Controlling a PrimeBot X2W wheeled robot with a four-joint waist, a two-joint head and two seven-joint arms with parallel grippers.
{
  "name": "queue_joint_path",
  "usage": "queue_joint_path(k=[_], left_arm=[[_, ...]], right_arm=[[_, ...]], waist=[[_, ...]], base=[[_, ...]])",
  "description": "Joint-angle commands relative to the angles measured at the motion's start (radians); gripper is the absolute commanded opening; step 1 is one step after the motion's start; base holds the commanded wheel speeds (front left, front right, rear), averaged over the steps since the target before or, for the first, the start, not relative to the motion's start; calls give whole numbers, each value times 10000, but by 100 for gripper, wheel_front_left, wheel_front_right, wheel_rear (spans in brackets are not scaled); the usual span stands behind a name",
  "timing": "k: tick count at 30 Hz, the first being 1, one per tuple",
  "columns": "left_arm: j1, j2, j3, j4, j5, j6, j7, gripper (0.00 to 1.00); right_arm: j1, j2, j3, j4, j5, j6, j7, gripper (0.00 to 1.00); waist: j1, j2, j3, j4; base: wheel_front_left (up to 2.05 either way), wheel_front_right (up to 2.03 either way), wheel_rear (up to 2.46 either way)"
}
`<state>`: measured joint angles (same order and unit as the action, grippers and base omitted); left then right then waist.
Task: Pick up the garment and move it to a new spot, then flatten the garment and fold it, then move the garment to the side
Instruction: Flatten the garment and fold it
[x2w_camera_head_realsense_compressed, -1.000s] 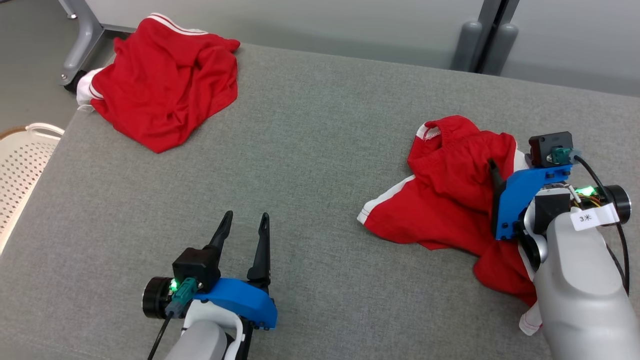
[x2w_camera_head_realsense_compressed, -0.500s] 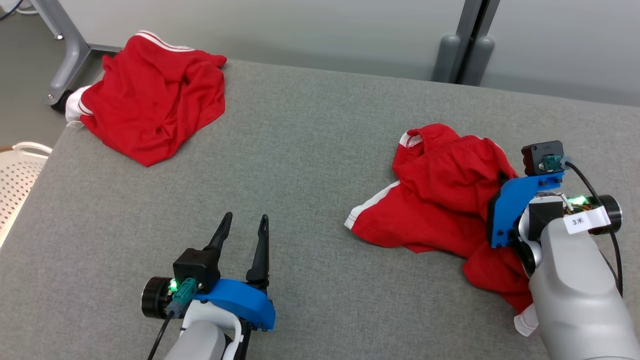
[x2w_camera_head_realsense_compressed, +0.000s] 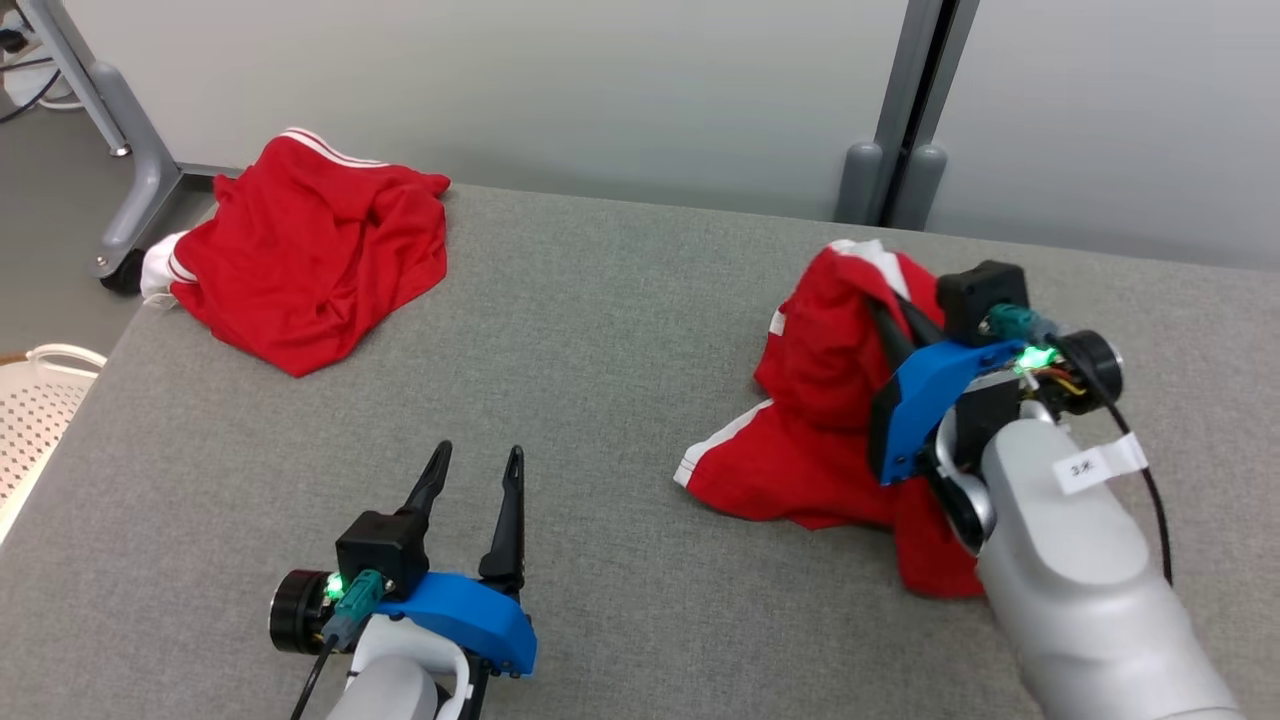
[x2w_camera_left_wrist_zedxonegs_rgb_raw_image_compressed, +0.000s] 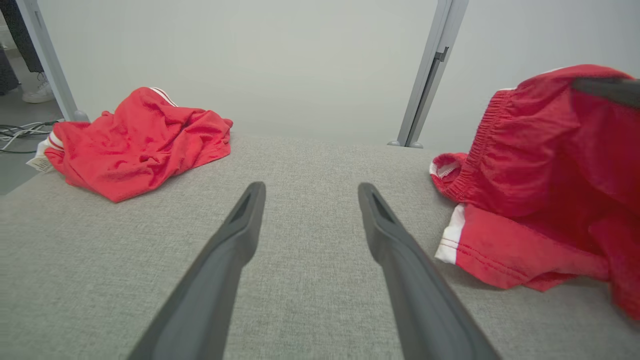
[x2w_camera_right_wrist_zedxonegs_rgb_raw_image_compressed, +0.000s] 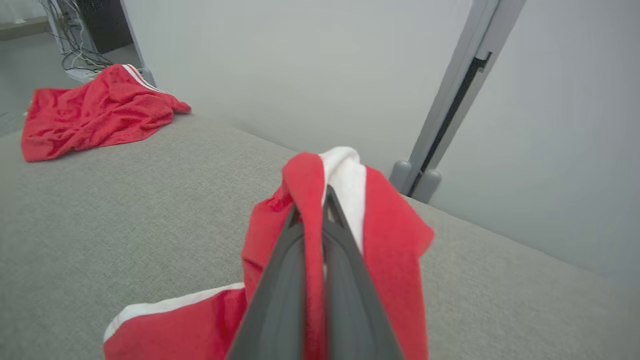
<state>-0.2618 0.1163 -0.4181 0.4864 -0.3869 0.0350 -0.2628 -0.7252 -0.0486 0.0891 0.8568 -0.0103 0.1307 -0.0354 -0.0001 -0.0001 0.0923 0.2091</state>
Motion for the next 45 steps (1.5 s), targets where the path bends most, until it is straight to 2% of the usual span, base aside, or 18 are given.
queue_joint_path(k=[1,6,12,13,17,23,24,25,26,27,31,35,40,45], left_arm=[[150,54,65,23,33,18,-30,100],[259,171,106,-75,-1,88,-30,100],[311,267,179,-249,-48,166,-30,100],[316,282,216,-322,-54,223,-30,100],[234,263,169,-345,-64,240,-30,100],[126,231,50,-263,-78,221,-30,100],[129,225,37,-245,-83,217,-30,100],[141,221,26,-230,-91,209,-29,100],[160,219,22,-205,-97,200,-29,100],[183,219,13,-183,-107,194,-29,100],[304,234,25,-134,-145,190,-30,100],[411,234,30,-144,-154,187,-29,100],[524,215,-29,-146,-136,124,-29,100],[513,175,-113,-141,-127,93,-30,100]], right_arm=[[373,-36,454,-234,312,2,-99,0],[1271,-37,2209,-1591,1123,2,-70,0],[2524,-41,3728,-3212,1434,2,237,0],[3163,-38,4631,-3728,1364,2,517,0],[3492,-39,5369,-3577,1403,2,571,0],[3402,-36,6093,-2926,1142,2,-63,0],[3406,-33,6167,-2845,1205,2,-151,9],[3438,-35,6293,-2748,1280,2,-198,38],[3442,-33,6405,-2722,1342,2,-291,87],[3456,-30,6498,-2692,1419,2,-379,100],[3611,-39,6618,-2754,1741,2,-771,100],[3804,-39,6175,-3031,1994,2,-1146,100],[4289,-41,4938,-3534,2073,2,-1524,100],[4865,-41,3203,-4067,1887,2,-1760,100]], waist=[[1,1,-124,-78],[1,1,-275,-172],[1,1,-206,-237],[1,1,-92,-285],[1,1,27,-287],[1,1,139,-285],[1,1,137,-287],[1,1,130,-289],[1,1,116,-297],[1,1,89,-309],[1,1,-69,-409],[1,1,-333,-592],[1,1,-678,-842],[1,1,-939,-1112]], base=[[0,0,0],[0,0,0],[0,0,0],[0,0,0],[0,0,0],[0,0,0],[0,0,0],[0,0,0],[0,0,0],[0,0,0],[0,0,0],[0,0,0],[0,0,0],[0,0,0]])
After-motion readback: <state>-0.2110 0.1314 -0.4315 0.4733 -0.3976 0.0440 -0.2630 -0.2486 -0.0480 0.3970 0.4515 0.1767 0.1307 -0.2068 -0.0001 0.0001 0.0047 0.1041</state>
